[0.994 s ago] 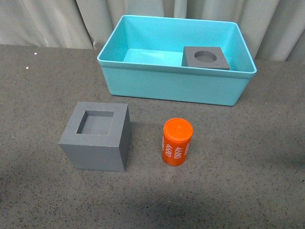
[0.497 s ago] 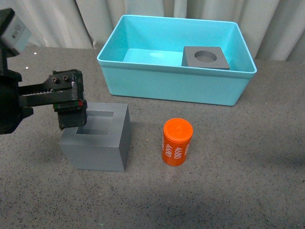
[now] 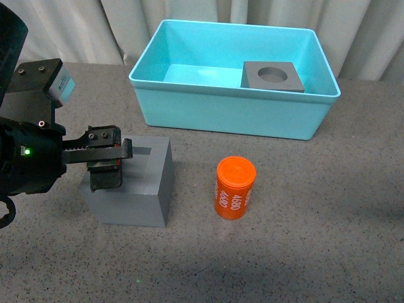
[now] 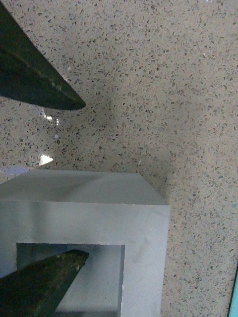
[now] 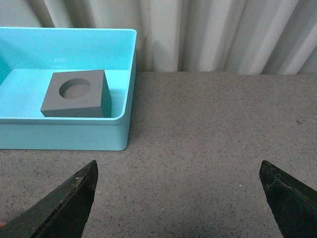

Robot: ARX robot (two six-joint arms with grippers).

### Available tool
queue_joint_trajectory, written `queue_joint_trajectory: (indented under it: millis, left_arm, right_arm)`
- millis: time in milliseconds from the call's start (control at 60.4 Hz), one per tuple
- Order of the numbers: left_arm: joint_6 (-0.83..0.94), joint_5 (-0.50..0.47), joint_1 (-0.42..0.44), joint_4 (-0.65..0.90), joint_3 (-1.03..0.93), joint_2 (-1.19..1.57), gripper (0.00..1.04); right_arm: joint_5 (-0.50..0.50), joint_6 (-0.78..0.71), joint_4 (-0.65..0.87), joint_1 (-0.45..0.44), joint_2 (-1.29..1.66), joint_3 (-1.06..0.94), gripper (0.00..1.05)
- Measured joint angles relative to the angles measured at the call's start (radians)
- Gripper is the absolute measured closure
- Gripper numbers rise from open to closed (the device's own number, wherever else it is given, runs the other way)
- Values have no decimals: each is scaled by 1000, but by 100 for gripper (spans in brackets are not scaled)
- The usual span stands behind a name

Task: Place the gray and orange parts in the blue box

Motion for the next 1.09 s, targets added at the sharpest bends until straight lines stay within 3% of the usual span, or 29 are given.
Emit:
queue_joint_trajectory:
  millis: [397,696,1093]
  left_arm:
    - [-61,-25,-22,22,10,6,86]
    - [-53,-25,-47,-2,25,-149,87]
    - [86,-23,-63,25,353,-77,87]
  right_arm:
    - [0,0,0,0,0,0,10]
    - [0,0,0,0,0,0,10]
    - [0,0,0,0,0,0,10]
